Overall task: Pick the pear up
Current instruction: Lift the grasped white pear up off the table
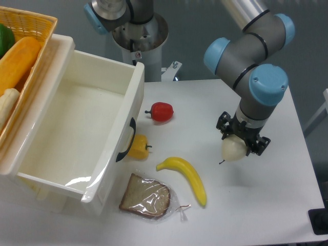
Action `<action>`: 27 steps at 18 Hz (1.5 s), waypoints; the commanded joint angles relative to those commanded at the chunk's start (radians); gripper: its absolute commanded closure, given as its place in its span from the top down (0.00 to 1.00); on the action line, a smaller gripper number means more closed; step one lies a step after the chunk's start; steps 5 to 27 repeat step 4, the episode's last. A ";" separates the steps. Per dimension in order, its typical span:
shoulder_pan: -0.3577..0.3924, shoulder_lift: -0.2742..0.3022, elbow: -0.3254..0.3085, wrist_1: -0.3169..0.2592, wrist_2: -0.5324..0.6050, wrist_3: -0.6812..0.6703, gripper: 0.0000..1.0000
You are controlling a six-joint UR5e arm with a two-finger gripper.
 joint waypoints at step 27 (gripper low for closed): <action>0.003 0.018 0.002 -0.014 0.005 0.005 0.16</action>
